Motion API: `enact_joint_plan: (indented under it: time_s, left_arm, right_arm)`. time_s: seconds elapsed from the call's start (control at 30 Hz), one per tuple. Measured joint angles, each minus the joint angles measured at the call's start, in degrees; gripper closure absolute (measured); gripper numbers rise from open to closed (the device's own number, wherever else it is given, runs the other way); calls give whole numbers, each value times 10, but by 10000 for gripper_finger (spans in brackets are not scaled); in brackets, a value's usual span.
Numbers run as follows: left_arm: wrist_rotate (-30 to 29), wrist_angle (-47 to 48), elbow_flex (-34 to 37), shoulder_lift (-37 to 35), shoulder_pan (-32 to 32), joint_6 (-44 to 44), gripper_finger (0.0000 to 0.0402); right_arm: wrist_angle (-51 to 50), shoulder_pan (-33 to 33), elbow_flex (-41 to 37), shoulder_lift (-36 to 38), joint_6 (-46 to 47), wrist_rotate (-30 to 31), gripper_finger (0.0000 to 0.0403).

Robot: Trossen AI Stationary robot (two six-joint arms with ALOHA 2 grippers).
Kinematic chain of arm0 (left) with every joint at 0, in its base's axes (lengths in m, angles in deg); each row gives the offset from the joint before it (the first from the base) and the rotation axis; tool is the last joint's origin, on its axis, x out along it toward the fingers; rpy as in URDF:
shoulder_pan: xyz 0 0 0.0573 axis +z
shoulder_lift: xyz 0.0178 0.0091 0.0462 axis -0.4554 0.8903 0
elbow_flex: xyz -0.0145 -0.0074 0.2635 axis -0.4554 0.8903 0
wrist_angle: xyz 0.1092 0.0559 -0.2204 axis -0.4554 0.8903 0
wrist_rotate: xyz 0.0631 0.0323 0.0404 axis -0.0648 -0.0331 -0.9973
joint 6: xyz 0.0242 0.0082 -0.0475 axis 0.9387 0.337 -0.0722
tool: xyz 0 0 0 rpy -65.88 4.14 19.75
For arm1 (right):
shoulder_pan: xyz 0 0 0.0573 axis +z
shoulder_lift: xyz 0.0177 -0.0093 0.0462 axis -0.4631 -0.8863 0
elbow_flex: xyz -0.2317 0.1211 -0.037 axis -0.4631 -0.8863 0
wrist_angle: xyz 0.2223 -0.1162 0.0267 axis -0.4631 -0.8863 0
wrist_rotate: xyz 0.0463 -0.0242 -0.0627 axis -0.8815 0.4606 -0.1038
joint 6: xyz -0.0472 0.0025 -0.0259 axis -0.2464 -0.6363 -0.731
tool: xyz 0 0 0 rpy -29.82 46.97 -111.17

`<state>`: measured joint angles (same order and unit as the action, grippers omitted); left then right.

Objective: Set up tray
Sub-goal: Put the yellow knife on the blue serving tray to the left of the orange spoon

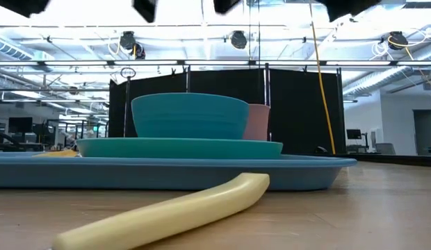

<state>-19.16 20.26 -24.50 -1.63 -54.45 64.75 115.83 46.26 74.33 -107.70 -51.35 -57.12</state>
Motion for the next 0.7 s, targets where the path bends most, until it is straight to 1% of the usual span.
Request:
enact_joint_plan:
  time_s: [0.1, 0.17, 0.23, 0.33, 0.43, 0.57, 0.63, 0.7]
  left_arm:
    - [-43, -1, 42, -50, -33, -12, 371]
    - [-66, -4, 64, -81, -51, -15, 371]
    - [-85, -5, 82, -109, -66, -14, 371]
    - [-109, -3, 99, -140, -80, -12, 371]
    - [-124, -6, 107, -164, -84, -5, 371]
    - [-128, -4, 117, -176, -85, 0, 371]
    - [-128, -2, 118, -175, -84, 1, 371]
    - [-128, 0, 118, -174, -84, -1, 371]
  right_arm:
    - [-163, 13, 28, -1, 2, 65, 402]
    - [-238, 22, 56, -6, 4, 86, 396]
    - [-281, 31, 84, -9, 2, 86, 380]
    - [-347, 46, 129, -14, -15, 83, 340]
    - [-417, 57, 169, -32, -23, 84, 287]
    - [-475, 63, 217, -84, -27, 85, 215]
    - [-500, 69, 253, -122, -39, 86, 188]
    - [-572, 74, 294, -164, -49, 86, 171]
